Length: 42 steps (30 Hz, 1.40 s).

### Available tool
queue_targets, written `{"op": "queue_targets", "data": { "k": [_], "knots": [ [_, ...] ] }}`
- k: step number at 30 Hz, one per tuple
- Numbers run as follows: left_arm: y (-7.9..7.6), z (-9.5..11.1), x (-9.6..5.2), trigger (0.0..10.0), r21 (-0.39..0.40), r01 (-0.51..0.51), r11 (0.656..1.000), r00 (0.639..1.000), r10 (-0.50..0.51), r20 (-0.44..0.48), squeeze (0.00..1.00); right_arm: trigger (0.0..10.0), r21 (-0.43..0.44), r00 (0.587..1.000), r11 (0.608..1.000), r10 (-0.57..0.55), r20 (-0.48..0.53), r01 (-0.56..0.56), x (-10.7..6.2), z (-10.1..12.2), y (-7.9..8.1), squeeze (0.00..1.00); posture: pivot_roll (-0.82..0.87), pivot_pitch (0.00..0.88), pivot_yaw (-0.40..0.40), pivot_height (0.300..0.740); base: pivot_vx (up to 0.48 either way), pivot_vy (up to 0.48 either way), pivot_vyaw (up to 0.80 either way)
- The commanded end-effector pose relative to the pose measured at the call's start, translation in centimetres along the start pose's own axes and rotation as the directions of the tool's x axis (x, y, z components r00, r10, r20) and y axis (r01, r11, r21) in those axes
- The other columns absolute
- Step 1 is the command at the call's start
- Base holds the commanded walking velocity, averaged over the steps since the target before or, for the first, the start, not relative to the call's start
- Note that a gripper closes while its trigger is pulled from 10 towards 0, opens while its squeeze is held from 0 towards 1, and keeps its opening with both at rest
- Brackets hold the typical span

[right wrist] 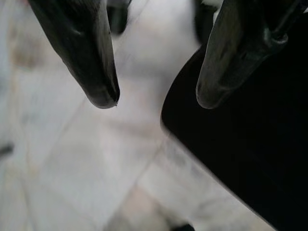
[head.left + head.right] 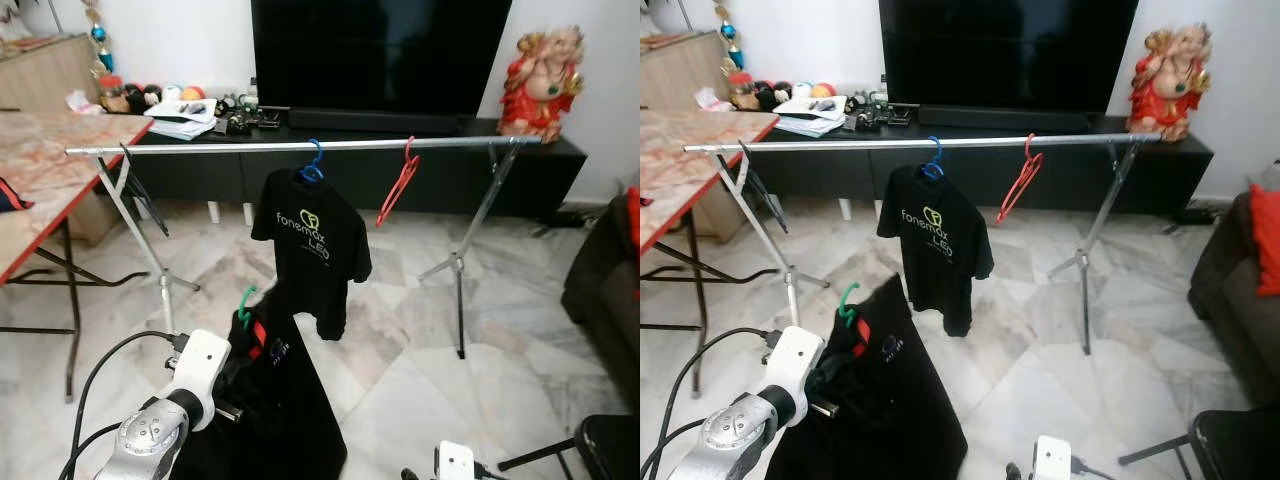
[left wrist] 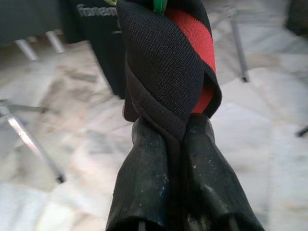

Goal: Hang hanger

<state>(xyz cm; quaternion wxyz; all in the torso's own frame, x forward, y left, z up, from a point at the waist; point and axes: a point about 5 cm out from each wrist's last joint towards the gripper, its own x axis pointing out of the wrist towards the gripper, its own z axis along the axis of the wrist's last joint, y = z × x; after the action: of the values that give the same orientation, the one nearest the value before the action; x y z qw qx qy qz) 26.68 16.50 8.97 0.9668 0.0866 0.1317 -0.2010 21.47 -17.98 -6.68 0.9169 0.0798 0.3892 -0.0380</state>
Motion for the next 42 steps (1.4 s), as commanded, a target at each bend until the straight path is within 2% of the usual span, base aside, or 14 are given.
{"op": "queue_targets", "data": {
  "k": [1, 5, 7, 9, 11, 12, 13, 15, 20, 23, 25, 30, 35, 42],
  "knots": [
    [0.0, 2.4, 0.2, 10.0, 0.024, 0.048, 0.999, 0.997, -0.049, 0.067, 0.00, 10.0, -0.038, 0.991, 0.999, 0.028, 0.131, -0.023, 0.5, 3.6, 0.0, 0.00, 0.15, 0.005, 0.003, 0.740, 0.000, 0.000, 0.00],
    [-0.2, 3.7, 0.5, 10.0, 0.028, 0.105, 0.994, 0.992, -0.107, 0.074, 0.00, 10.0, -0.085, 0.965, 0.993, 0.102, 0.243, -0.084, 0.6, 6.9, 0.7, 0.00, 0.15, 0.004, 0.007, 0.740, 0.000, 0.000, 0.00],
    [-0.7, 4.9, 0.8, 10.0, 0.031, 0.179, 0.983, 0.982, -0.181, 0.057, 0.00, 10.0, -0.144, 0.910, 0.968, 0.244, 0.336, -0.206, 0.5, 10.1, 2.1, 0.00, 0.13, 0.006, 0.014, 0.740, 0.000, 0.000, 0.00],
    [-0.9, 5.1, 0.9, 10.0, 0.039, 0.211, 0.977, 0.976, -0.213, 0.045, 0.00, 10.0, -0.164, 0.890, 0.953, 0.296, 0.347, -0.253, 0.4, 10.8, 2.5, 0.00, 0.13, 0.006, 0.015, 0.740, 0.000, 0.000, 0.00],
    [-1.7, 5.6, 1.1, 10.0, 0.047, 0.315, 0.948, 0.949, -0.314, -0.029, 0.00, 10.0, -0.302, 0.824, 0.870, 0.476, 0.309, -0.390, 0.0, 12.1, 3.9, 0.00, 0.12, 0.001, 0.020, 0.740, 0.000, 0.000, 0.00],
    [-1.7, 5.6, 1.1, 10.0, 0.047, 0.315, 0.948, 0.949, -0.314, -0.029, 0.00, 10.0, -0.302, 0.824, 0.870, 0.476, 0.309, -0.390, 0.0, 12.1, 3.9, 0.00, 0.12, 0.001, 0.020, 0.740, 0.000, 0.000, 0.00],
    [-1.9, 6.2, 1.3, 10.0, 0.054, 0.342, 0.938, 0.939, -0.341, -0.034, 0.00, 10.0, -0.348, 0.782, 0.818, 0.556, 0.282, -0.457, -0.3, 12.4, 4.3, 0.00, 0.12, 0.001, 0.020, 0.740, 0.000, 0.000, 0.00],
    [-1.9, 7.2, 1.5, 10.0, 0.046, 0.361, 0.931, 0.932, -0.360, -0.025, 0.00, 10.0, -0.368, 0.745, 0.775, 0.616, 0.256, -0.514, -0.5, 12.6, 4.5, 0.00, 0.12, 0.000, 0.018, 0.740, 0.000, 0.000, 0.00],
    [-2.6, 9.3, 2.1, 10.0, 0.048, 0.397, 0.917, 0.918, -0.395, -0.045, 0.00, 10.0, -0.388, 0.703, 0.719, 0.679, 0.213, -0.577, -0.7, 12.7, 4.6, 0.00, 0.13, 0.000, 0.008, 0.740, 0.000, 0.000, 0.00],
    [-4.0, 10.1, 2.4, 10.0, 0.043, 0.442, 0.896, 0.896, -0.440, -0.061, 0.00, 10.0, -0.413, 0.641, 0.626, 0.758, 0.124, -0.661, -1.0, 12.0, 5.3, 0.00, 0.12, 0.000, 0.001, 0.740, 0.000, 0.000, 0.00],
    [-4.5, 10.5, 2.6, 10.0, 0.023, 0.450, 0.893, 0.892, -0.448, -0.052, 0.00, 10.0, -0.417, 0.613, 0.594, 0.783, 0.103, -0.688, -1.1, 11.7, 5.6, 0.00, 0.12, 0.000, -0.002, 0.740, 0.000, 0.000, 0.00],
    [-5.8, 11.7, 2.6, 10.0, 0.003, 0.485, 0.875, 0.874, -0.485, -0.035, 0.00, 10.0, -0.385, 0.659, 0.667, 0.731, 0.176, -0.637, -0.8, 12.1, 5.4, 0.00, 0.12, 0.000, -0.013, 0.740, 0.000, 0.000, 0.00],
    [-6.6, 12.2, 2.3, 10.0, 0.018, 0.512, 0.859, 0.859, -0.511, -0.032, 0.00, 10.0, -0.387, 0.664, 0.670, 0.728, 0.172, -0.634, -0.8, 12.1, 5.3, 0.00, 0.13, 0.000, -0.018, 0.740, 0.000, 0.000, 0.00],
    [-7.6, 12.6, 2.2, 10.0, 0.005, 0.534, 0.846, 0.846, -0.533, -0.023, 0.00, 10.0, -0.386, 0.726, 0.756, 0.638, 0.254, -0.529, -0.6, 12.8, 4.8, 0.00, 0.13, 0.000, -0.022, 0.740, 0.000, 0.000, 0.00]
  ]
}}
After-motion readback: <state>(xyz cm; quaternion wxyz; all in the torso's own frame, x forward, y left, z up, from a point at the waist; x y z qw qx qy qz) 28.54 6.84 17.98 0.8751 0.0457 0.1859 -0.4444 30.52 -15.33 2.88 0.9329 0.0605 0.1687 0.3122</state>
